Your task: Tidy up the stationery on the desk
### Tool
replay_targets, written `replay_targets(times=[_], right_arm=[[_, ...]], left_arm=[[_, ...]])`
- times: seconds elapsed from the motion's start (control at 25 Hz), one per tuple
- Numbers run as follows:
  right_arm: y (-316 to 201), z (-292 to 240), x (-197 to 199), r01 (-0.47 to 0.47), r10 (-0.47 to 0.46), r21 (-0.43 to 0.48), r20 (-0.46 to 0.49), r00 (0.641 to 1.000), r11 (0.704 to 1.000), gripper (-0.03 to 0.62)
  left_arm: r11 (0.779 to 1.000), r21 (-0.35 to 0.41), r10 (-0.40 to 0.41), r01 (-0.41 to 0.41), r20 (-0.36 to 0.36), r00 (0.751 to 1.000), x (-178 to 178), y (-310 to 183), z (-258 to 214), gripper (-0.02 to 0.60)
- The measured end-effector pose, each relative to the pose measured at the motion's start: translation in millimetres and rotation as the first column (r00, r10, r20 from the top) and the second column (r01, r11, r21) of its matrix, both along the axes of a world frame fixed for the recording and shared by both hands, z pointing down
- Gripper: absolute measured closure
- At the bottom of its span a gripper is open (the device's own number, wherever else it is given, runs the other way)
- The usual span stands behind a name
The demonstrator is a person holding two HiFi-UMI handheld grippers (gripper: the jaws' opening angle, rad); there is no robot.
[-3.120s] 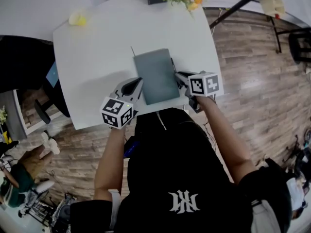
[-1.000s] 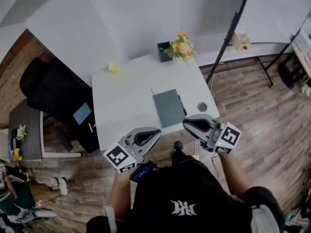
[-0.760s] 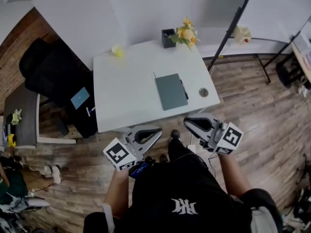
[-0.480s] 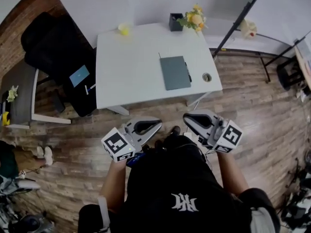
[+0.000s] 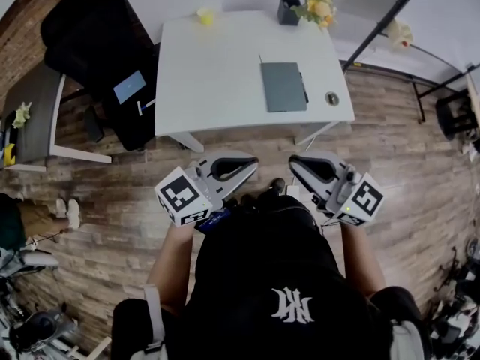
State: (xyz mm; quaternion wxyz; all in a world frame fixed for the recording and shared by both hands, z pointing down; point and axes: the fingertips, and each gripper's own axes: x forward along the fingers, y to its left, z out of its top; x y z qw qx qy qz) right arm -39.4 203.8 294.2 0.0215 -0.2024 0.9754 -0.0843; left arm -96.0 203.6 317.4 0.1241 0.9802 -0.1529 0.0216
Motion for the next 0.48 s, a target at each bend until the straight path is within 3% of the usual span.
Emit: replay_targets(times=[0.48], right_arm=[[-3.6, 8.2, 10.1, -0.047, 0.048, 0.021, -0.063, 0.997, 0.999, 0.553]], left_arm=[[0.999, 0.003, 0.033, -0.033, -0.005, 0.999, 5.9, -2.5, -5.1, 0.58]])
